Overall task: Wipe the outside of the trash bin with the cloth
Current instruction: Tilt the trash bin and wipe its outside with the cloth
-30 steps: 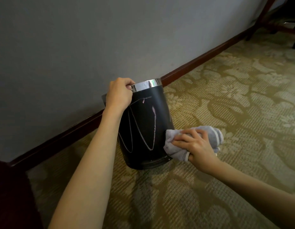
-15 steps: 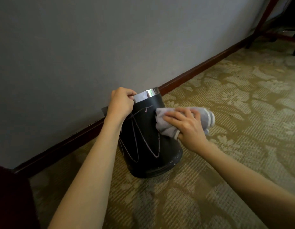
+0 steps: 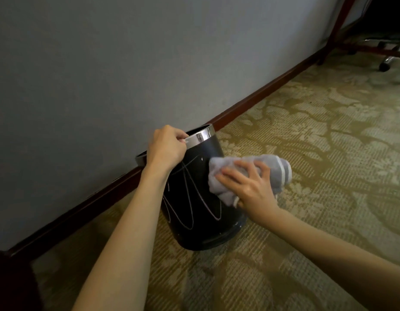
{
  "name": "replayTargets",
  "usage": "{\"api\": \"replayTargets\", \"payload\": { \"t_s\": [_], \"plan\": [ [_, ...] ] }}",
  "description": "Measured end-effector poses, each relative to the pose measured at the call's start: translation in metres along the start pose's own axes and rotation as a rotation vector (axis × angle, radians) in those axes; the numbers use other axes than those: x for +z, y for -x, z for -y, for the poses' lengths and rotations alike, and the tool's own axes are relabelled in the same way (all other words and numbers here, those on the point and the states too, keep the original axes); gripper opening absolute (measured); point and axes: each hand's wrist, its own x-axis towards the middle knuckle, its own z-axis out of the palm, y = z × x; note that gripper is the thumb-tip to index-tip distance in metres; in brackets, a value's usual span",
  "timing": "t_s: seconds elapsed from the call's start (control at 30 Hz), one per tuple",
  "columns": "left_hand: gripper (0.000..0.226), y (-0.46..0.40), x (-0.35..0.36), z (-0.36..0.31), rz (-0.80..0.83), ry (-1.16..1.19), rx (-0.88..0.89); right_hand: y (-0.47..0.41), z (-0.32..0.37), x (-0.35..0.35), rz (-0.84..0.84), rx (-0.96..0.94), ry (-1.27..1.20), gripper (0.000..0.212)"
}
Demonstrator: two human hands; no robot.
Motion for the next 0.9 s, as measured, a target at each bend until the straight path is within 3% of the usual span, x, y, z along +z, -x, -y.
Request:
{"api": "replayTargets", "payload": {
  "t_s": [0.2, 0.33, 0.47, 0.77, 0.9],
  "plan": [
    [0.023, 0.003, 0.003, -0.008, -0.046, -0.075, 0.002, 0.075, 0.003, 0.012, 0.158, -0.241, 0.113, 0.038],
    [0.023, 0.006, 0.005, -0.015, -0.015, -0.087, 0.024, 0.076, -0.008, 0.006, 0.197, -0.362, 0.103, 0.036],
    [0.023, 0.008, 0.003, -0.016, 0.022, -0.065, 0.021, 0.053, -0.018, 0.001, 0.228, -0.274, 0.032, 0.048],
    [0.022, 0.014, 0.007, -0.028, 0.115, -0.08, 0.044, -0.038, -0.021, -0.011, -0.051, 0.135, -0.165, 0.051],
    [0.018, 0.013, 0.008, -0.028, 0.15, 0.003, 0.033, -0.039, -0.017, -0.008, -0.102, 0.176, -0.144, 0.054]
  ]
}}
